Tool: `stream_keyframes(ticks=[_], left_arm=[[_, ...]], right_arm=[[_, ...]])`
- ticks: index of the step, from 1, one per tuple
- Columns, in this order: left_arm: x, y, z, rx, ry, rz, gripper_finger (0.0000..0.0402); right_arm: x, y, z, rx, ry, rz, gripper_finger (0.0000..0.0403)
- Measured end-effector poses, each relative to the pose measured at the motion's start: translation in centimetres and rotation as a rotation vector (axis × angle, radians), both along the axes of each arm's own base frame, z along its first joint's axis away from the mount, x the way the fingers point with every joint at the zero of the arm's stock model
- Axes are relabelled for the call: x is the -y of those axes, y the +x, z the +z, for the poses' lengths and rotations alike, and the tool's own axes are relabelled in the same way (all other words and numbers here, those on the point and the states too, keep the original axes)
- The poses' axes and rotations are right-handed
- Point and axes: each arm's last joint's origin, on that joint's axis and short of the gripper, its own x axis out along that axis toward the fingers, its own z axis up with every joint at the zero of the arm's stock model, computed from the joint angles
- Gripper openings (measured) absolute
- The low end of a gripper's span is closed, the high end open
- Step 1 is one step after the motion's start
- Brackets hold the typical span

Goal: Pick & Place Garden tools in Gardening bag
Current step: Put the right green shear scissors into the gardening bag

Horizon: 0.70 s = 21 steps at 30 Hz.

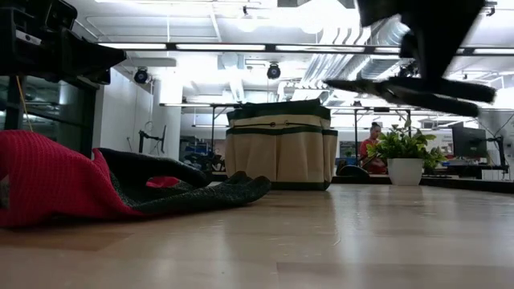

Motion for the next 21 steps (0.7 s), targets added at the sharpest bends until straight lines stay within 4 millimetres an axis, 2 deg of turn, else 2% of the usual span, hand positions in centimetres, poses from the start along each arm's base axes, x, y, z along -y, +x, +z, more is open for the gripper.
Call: stream_keyframes(ticks=[8, 16, 21], left_arm=[[0.0, 0.0, 0.0, -0.001, 0.000, 0.000, 0.0001], [0.0, 0.0, 0.0, -0.001, 0.000, 0.000, 0.0001], [0.0, 0.0, 0.0, 0.000, 0.000, 0.000, 0.0001]], right_arm=[[4.1, 1.9, 3.5, 0.070, -0.193, 0.117, 0.0043], [8.5, 3.1, 5.5, 0.091, -0.362, 0.211, 0.0043], [11.0, 3.9, 6.1, 0.113, -0.502, 0.235, 0.0043]])
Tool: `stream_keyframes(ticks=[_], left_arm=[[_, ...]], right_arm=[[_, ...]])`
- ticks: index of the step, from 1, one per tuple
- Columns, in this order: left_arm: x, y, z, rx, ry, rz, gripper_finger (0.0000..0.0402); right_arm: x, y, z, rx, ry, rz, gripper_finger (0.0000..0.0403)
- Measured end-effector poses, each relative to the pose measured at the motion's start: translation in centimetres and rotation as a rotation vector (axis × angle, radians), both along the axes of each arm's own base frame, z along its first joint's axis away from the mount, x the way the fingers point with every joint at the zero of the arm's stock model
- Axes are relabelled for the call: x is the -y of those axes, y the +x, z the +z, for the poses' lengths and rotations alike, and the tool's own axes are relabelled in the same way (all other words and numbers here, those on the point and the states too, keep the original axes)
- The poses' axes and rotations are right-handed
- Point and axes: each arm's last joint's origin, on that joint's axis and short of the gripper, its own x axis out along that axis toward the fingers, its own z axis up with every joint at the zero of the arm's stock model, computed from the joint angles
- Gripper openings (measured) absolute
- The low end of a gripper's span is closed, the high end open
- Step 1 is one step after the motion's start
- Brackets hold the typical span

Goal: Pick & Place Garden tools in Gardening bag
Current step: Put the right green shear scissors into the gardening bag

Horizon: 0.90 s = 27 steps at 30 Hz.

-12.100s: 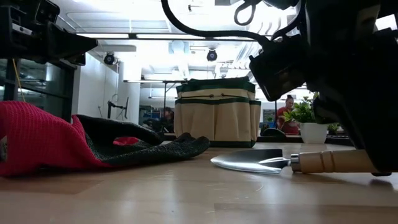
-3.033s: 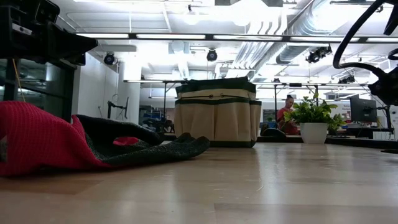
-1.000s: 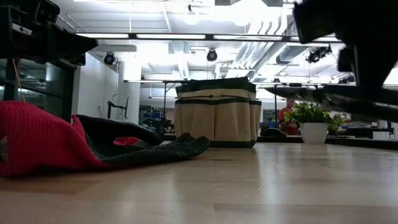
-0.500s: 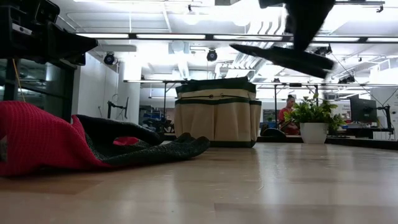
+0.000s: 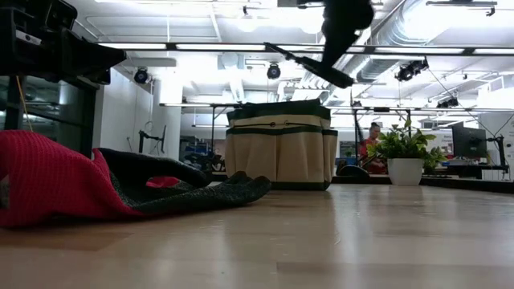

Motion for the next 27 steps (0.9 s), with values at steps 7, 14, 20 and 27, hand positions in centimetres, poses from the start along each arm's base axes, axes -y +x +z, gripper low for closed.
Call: stream_keyframes(ticks=[7, 14, 20, 27], left_arm=[[0.0, 0.0, 0.0, 0.000, 0.000, 0.000, 0.0001], [0.0, 0.0, 0.0, 0.000, 0.000, 0.000, 0.0001], [0.0, 0.0, 0.0, 0.000, 0.000, 0.000, 0.0001], [0.0, 0.0, 0.0, 0.000, 0.000, 0.000, 0.0001]], right_arm=[[2.0, 1.1, 0.7, 0.075, -0.141, 0.027, 0.0043], [2.2, 2.2, 1.6, 0.186, -0.253, 0.023, 0.0043], [1.8, 3.1, 2.6, 0.281, -0.347, 0.020, 0.0043], [1.5, 3.6, 3.1, 0.371, -0.318, 0.037, 0.0043]])
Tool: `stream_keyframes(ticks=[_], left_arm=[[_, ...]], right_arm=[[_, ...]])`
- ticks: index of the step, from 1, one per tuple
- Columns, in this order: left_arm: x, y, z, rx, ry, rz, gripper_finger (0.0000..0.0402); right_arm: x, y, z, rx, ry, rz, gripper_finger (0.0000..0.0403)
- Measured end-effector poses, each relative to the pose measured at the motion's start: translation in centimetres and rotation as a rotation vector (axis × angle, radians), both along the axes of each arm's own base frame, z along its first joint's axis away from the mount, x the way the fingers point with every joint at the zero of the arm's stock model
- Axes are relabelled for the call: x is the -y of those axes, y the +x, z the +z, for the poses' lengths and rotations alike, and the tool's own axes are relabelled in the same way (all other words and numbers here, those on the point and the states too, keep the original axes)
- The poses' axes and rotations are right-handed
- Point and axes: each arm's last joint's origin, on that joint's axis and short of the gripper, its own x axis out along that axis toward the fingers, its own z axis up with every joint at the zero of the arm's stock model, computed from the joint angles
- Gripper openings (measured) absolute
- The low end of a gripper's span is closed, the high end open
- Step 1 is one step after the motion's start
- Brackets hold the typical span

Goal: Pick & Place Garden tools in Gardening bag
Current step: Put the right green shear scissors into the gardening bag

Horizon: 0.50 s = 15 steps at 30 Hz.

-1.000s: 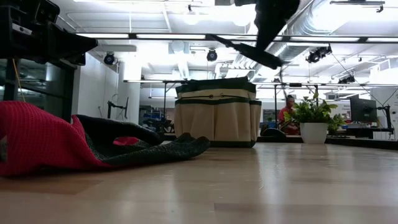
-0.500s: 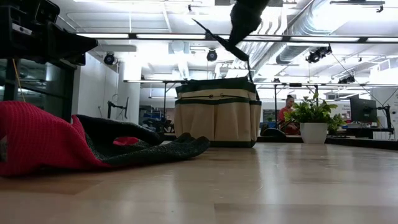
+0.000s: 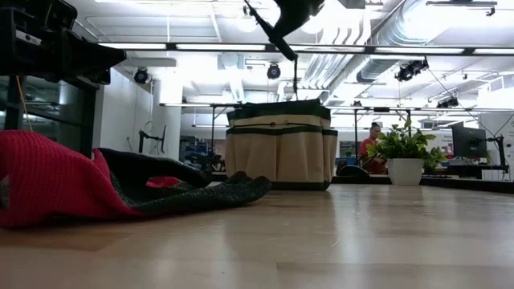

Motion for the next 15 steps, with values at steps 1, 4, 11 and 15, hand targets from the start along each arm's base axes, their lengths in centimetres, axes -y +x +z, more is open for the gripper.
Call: stream_keyframes(ticks=[1, 4, 11, 15], left_arm=[[0.0, 0.0, 0.0, 0.000, 0.000, 0.000, 0.0001], [0.0, 0.0, 0.0, 0.000, 0.000, 0.000, 0.0001], [0.0, 0.0, 0.0, 0.000, 0.000, 0.000, 0.0001], [0.0, 0.0, 0.0, 0.000, 0.000, 0.000, 0.0001]], right_arm=[[0.0, 0.0, 0.0, 0.008, 0.011, 0.008, 0.0043], [-0.1, 0.0, -0.1, 0.009, 0.053, 0.032, 0.0043], [1.1, -0.4, -1.3, -0.078, 0.162, 0.023, 0.0043], [1.9, 0.0, -2.1, -0.110, 0.194, 0.036, 0.0043]])
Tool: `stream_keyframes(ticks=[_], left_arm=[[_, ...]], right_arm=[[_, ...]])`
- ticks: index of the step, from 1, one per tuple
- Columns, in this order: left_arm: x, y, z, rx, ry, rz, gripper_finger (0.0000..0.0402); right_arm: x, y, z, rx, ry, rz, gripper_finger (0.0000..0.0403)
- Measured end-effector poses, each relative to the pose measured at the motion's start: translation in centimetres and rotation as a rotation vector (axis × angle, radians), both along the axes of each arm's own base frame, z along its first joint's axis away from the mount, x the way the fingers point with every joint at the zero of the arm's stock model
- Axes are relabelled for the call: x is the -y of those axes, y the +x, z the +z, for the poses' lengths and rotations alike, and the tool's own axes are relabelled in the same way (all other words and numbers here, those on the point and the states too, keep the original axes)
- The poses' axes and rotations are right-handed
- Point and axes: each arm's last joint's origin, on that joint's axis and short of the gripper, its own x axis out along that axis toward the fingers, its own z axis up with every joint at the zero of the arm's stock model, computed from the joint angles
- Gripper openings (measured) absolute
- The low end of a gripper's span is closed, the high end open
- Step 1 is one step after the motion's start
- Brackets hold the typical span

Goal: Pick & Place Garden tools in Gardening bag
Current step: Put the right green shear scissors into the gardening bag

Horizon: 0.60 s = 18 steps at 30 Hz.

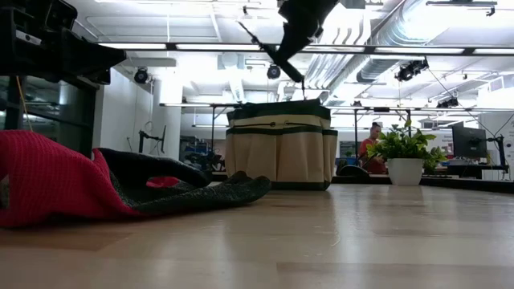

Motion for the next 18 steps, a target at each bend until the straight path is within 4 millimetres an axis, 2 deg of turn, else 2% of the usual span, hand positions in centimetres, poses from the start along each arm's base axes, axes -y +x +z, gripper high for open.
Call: stream_keyframes(ticks=[7, 18], left_arm=[[0.0, 0.0, 0.0, 0.000, 0.000, -0.001, 0.0001], [0.0, 0.0, 0.0, 0.000, 0.000, 0.000, 0.0001]], right_arm=[[1.4, 1.0, -2.2, -0.084, 0.053, 0.024, 0.0043], [2.5, 0.4, -3.6, -0.232, 0.095, 0.034, 0.0043]])
